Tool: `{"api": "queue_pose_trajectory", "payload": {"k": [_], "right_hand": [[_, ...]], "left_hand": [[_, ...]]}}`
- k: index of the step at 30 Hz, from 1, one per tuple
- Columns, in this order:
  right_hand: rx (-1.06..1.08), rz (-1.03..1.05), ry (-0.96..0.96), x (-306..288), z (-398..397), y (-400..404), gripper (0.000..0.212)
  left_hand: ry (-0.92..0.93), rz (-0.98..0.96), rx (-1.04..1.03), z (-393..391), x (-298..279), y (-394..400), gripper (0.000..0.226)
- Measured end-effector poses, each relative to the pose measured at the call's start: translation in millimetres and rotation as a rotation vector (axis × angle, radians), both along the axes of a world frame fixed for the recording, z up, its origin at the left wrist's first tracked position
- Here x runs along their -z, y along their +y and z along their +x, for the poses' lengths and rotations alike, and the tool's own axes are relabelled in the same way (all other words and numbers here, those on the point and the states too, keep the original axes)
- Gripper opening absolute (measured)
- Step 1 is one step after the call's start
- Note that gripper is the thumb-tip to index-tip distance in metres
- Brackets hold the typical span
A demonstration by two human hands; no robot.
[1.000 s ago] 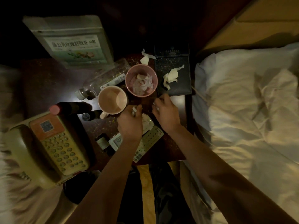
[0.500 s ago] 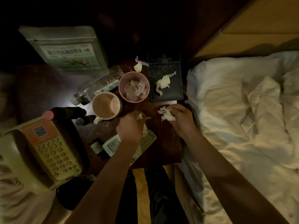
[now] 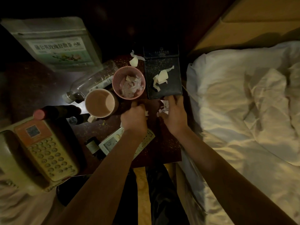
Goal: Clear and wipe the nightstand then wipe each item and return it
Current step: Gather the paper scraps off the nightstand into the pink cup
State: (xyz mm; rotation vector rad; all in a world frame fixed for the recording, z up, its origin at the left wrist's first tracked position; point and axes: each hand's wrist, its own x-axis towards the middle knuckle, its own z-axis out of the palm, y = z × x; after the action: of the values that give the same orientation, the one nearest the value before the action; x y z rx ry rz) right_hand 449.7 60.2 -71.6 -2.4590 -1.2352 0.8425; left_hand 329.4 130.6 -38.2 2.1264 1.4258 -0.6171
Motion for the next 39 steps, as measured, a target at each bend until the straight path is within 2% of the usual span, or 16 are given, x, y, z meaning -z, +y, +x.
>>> {"api": "queue_pose_trajectory", "payload": {"k": [5, 8, 10, 12, 14, 16, 20, 22, 26, 31, 34, 37, 39], "right_hand": [[-0.057, 0.071, 0.077, 10, 4, -2, 0.013], [0.097, 0.154, 0.259, 0, 9, -1, 0.008], [0.370, 0.128, 0.477, -9, 15, 1, 0.016], [0.697, 0.090, 0.840, -19, 23, 4, 0.020], [0.933, 0.092, 1.179, -27, 27, 7, 0.024], [1.033, 0.103, 1.365, -32, 33, 10, 0.030], [0.994, 0.087, 1.531, -46, 45, 20, 0.035], [0.984, 0.057, 1.445, -48, 49, 28, 0.034], [0.948, -0.042, 1.017, -53, 54, 50, 0.025], [0.802, 0.016, 0.618, -52, 56, 83, 0.034], [0.448, 0.065, 0.307, -46, 49, 96, 0.041], [0.191, 0.017, 0.189, -36, 40, 105, 0.023], [0.132, -0.080, 0.171, -28, 34, 107, 0.046]], "left_hand": [[0.022, -0.012, 0.016, 3, 3, 0, 0.019], [-0.065, 0.003, -0.017, -3, 5, -1, 0.017], [-0.124, 0.009, -0.059, -6, 5, -1, 0.021], [-0.157, 0.013, -0.105, -10, 4, -1, 0.022], [-0.211, 0.014, -0.171, -12, 2, -1, 0.024], [-0.317, -0.006, -0.277, -14, -2, -2, 0.022], [-0.448, -0.083, -0.351, -15, -13, -3, 0.020], [-0.495, -0.104, -0.372, -16, -21, -4, 0.017], [-0.558, -0.015, -0.409, -15, -41, 3, 0.015], [-0.585, 0.088, -0.466, -13, -52, 19, 0.018], [-0.606, 0.141, -0.521, -16, -52, 27, 0.023], [-0.603, 0.171, -0.555, -20, -49, 34, 0.031], [-0.595, 0.200, -0.575, -24, -47, 37, 0.029]]}}
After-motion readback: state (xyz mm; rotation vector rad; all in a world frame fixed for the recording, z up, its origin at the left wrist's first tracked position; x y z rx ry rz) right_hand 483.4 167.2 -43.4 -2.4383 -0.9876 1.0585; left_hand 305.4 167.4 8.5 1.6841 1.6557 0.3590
